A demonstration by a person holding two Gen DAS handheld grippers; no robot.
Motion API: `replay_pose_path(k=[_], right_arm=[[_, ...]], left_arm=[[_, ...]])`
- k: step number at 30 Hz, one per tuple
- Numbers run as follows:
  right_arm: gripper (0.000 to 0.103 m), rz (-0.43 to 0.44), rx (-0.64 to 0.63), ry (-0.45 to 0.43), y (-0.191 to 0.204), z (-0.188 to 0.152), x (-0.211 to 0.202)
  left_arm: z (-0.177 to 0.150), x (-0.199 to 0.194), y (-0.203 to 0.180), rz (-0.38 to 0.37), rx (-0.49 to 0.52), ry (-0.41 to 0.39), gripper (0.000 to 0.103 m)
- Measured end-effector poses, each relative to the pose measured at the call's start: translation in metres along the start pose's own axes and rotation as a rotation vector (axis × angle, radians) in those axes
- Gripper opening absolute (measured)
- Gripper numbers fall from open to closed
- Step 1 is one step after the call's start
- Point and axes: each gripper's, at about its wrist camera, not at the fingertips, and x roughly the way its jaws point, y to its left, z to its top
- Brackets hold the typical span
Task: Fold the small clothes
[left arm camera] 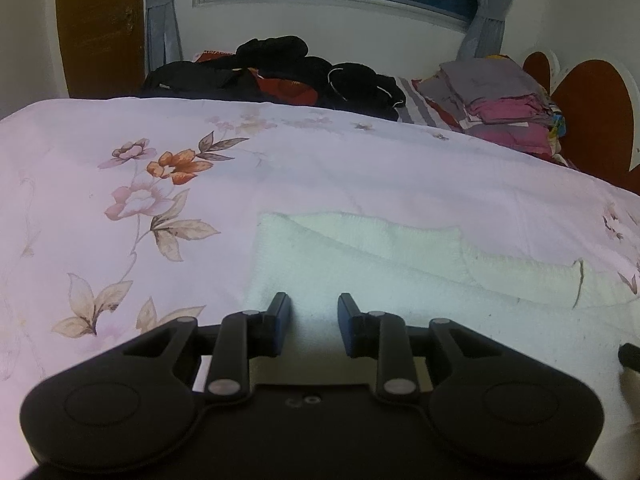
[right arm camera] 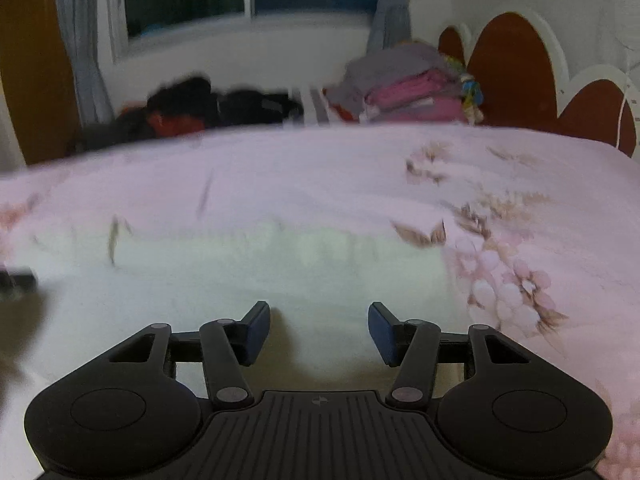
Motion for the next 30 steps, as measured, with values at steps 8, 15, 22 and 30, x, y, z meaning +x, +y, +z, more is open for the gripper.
replay_pose_path(k=[8,15,22,30], right_arm=[[0.054,0.07,-0.008,-0.043,0.009,-0.006,-0.033],[0.054,0.094,-0.03,-0.026,0.021,-0.017,-0.041],[0.054,0.021,-0.043,0.034,-0.003,-0.031,-0.038],[0.054,-0.009,-0.033,0.056,-0.028,-0.043,-0.044]], left_arm=[[-0.006,-0.022,-0.004,-0.017,0.003,-0.006,0.027],[-0.025,-0.043,-0.019,-0.055,0.048,-0.005,0.027],[-0.042,-0.039,-0.017,-0.022,0.087,0.003,0.03],[-0.045,-0.042,-0.019,0.004,0.092,0.005,0.031]])
